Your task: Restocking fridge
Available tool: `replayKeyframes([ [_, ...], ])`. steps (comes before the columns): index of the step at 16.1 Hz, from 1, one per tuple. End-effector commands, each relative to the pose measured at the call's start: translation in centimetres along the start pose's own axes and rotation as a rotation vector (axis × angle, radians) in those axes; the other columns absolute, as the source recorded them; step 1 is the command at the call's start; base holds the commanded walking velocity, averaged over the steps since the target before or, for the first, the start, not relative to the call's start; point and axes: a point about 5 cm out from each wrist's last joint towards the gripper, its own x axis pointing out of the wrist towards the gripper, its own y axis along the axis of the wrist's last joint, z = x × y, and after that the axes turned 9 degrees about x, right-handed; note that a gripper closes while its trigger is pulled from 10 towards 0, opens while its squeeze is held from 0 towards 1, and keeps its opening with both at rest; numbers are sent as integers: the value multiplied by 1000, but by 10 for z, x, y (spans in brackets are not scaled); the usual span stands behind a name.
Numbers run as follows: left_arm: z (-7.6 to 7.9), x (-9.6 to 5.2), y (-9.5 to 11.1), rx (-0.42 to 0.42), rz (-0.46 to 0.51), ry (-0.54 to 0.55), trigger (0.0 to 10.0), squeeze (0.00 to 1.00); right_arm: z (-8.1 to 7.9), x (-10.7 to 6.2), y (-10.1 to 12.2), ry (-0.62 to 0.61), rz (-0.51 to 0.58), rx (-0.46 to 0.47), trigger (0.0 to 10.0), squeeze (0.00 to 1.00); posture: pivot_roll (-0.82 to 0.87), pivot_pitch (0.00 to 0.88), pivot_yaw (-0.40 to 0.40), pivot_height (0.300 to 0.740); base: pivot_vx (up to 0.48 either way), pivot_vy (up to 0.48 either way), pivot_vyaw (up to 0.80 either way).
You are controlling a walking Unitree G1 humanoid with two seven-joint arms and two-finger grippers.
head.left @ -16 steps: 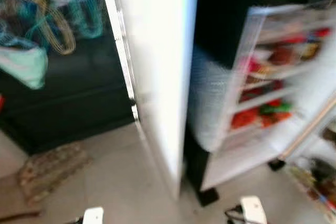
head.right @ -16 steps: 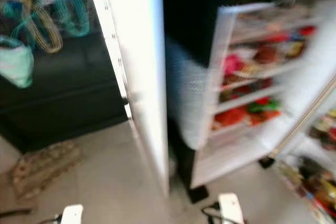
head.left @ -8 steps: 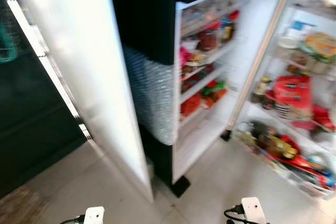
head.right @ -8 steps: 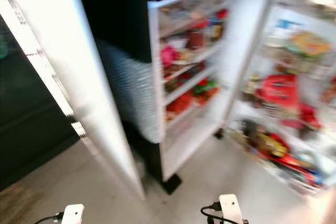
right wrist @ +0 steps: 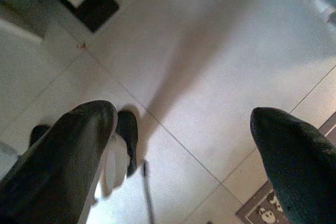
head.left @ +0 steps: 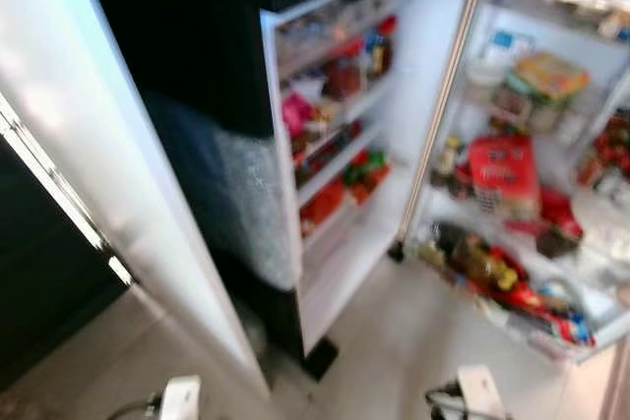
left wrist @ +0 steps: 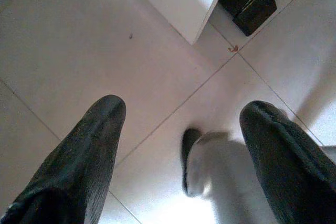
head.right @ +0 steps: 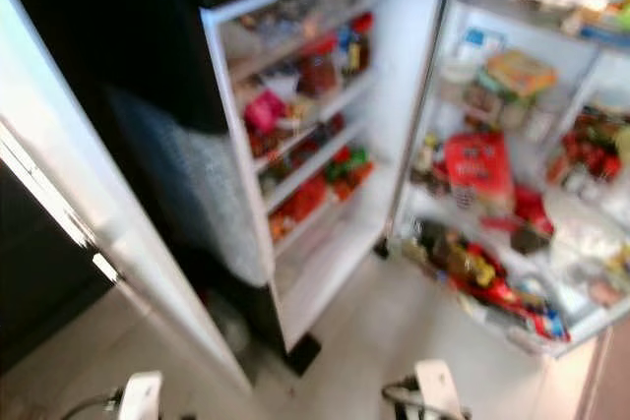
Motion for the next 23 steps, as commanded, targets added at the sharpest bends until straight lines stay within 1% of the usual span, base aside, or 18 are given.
replayKeyframes([
  [1, -6, -3, -12, -3, -42, 16, 10000, 0, -5, 1, -4, 16, -16, -8, 10000, 0, -86, 0, 25, 740, 0, 0, -775],
  [6, -7, -3, -11, -1, -43, 16, 10000, 0, -6, 1, -4, 14, -14, 1, 10000, 0, -88, 0, 29, 740, 0, 0, -774],
  [12, -6, -2, -11, 2, -47, 16, 10000, 0, -6, 1, -3, 9, -10, 7, 10000, 0, -85, 0, 28, 740, 0, 0, 0],
  [18, -5, -2, -12, -4, -50, 14, 10000, 0, -4, 0, -4, 7, -15, 0, 10000, 0, -85, 0, 19, 740, 0, 0, -785],
  [21, -4, -2, -12, -7, -51, 14, 10000, 0, -2, 0, -4, -3, -9, 9, 10000, 0, -86, 0, 17, 740, 0, 0, 0],
  [23, -4, -2, -13, -6, -54, 13, 10000, 0, -2, 0, -4, -19, 4, 52, 10000, 0, -88, 0, 16, 740, 0, 0, 0],
])
